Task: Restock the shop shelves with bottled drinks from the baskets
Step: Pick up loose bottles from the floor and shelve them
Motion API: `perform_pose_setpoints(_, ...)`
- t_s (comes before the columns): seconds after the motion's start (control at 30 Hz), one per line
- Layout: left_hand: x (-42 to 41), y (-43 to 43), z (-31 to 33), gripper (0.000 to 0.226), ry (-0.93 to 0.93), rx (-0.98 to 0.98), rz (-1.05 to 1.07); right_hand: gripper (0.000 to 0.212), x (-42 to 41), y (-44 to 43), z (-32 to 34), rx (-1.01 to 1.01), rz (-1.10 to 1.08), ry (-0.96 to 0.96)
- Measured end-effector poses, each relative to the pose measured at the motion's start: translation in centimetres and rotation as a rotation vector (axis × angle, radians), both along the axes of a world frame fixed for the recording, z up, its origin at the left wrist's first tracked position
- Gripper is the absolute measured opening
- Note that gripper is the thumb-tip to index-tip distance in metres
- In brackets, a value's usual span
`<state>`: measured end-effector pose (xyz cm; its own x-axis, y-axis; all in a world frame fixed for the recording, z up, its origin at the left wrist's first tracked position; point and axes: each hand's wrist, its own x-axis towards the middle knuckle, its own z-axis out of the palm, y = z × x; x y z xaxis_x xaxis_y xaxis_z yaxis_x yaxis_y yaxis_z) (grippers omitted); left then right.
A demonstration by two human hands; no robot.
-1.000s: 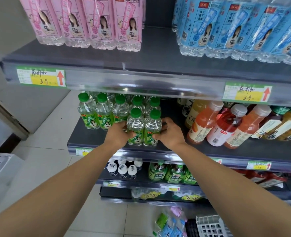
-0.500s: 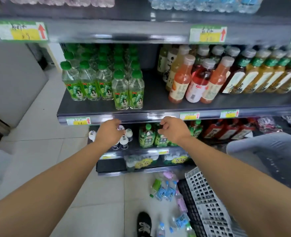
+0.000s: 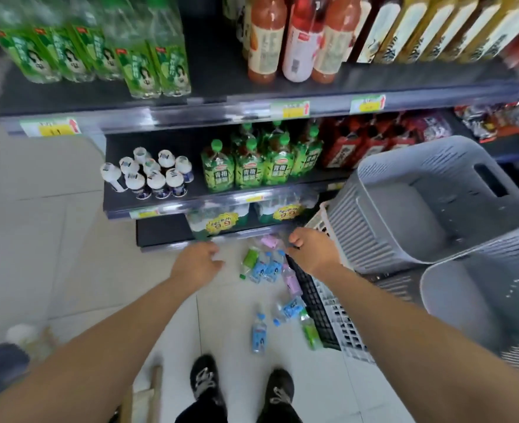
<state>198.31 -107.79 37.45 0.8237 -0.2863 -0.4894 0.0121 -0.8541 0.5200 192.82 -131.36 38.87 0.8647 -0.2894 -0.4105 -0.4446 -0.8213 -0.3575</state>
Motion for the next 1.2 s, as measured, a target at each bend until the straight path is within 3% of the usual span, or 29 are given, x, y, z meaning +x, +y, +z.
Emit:
perform_pose_setpoints(0.13,-4.2,-2.6,-4.6,0.037,0.057,0.008,0.026,0.007,-3.4,-1.6,-4.4,-0.003,0.039,0.062)
perform_pose_setpoints(0.27,-7.5,-4.7,-9.4,0.038,0.128,0.014,0.072,0.018,-6.4,-3.3,-9.3,0.021,0.052,0.141)
perform_pose_setpoints(0.5,-11.7,-6.3,-17.5,0.040,0.225,0.055,0.084,0.020,-10.4,-4.8,-17.9,0.050,0.043,0.212)
perform_pose_setpoints(0.8,-16.4,-7.6,-29.7,0.037,0.299,0.115,0.153,0.026,-13.0,-5.9,-30.2,-0.069,0.208,0.306)
perform_pose_setpoints(1.2,-18.9,-8.3,-51.1,0.046,0.406,0.234,0.029,0.046,-13.7,-8.0,-51.5,-0.194,0.309,0.387)
